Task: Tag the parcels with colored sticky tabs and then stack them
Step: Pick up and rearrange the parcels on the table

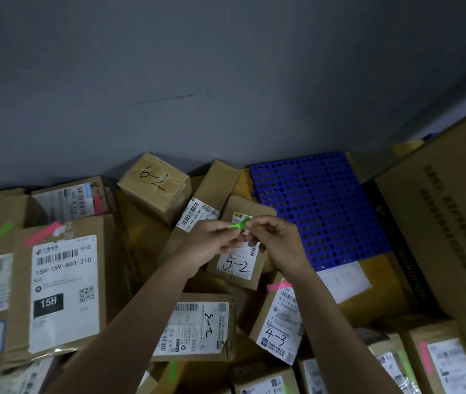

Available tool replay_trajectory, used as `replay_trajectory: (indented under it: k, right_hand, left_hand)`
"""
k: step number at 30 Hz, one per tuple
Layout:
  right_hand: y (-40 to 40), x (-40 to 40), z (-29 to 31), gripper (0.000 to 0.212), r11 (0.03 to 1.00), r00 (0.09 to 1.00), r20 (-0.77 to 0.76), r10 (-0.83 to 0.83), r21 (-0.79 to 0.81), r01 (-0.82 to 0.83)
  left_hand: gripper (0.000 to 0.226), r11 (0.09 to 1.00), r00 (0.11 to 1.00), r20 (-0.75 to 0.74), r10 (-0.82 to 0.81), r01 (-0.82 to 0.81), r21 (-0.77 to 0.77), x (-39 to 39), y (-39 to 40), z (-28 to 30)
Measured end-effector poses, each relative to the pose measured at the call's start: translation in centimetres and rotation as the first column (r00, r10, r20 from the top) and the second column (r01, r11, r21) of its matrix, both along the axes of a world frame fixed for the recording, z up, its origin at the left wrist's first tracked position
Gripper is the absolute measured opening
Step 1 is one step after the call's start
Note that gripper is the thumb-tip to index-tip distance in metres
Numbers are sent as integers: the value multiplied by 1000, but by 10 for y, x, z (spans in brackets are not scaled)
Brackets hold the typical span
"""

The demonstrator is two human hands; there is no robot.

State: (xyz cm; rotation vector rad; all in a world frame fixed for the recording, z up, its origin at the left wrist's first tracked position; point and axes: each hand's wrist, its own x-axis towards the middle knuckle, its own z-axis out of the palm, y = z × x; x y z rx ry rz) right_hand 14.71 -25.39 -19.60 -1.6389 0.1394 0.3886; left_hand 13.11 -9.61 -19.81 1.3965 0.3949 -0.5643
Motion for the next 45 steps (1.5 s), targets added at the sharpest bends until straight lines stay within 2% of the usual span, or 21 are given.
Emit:
replay_trajectory:
  k: [4,6,11,13,17,21,26,28,31,34,40,45]
  right_hand:
    - [-2,3,-7,9,970,974,-138,-180,138,199]
    - [-7,7,-12,10,936,945,-143,-295,156,316]
    - [-19,22,-33,10,874,875,18,-483,-39,484]
    - [-23,30,-43,9,840,855,80,-512,-162,518]
    - [-19,36,-60,6,799,865,144,-480,-335,499]
    - [-13,35,-68,7,763,886,255,-386,-452,462]
    - [-10,42,-72,10,754,924,329,-194,-553,355]
    - [-12,45,-77,18,768,934,280,-220,-542,343]
    - [-16,45,-81,26,778,941,236,-244,-531,335]
    - [-20,43,-79,27,810,952,187,-243,-501,306]
    - [-25,45,-79,24,858,960,116,-254,-432,279]
    - [-27,54,-79,11,925,961,-19,-275,-277,259]
  left_hand:
    - [13,996,999,17,40,-41,75,9,-4,-5]
    - [12,990,997,15,76,-77,119,15,-6,-10]
    - [8,956,968,-19,249,-242,167,35,-14,-31]
    - [8,952,953,-50,297,-292,95,43,-19,-38]
    - [17,937,942,-106,319,-330,-111,49,-26,-54]
    - [23,936,941,-119,317,-331,-122,48,-28,-67]
    - [15,936,940,-92,330,-338,-99,50,-31,-70]
    - [13,943,948,-59,311,-316,-103,49,-33,-68]
    - [18,976,981,33,193,-188,-107,48,-39,-65]
    - [17,997,992,94,79,-79,-4,50,-44,-63]
    - [17,995,994,40,103,-103,7,53,-45,-65]
    - [17,989,989,-6,145,-145,-12,54,-45,-65]
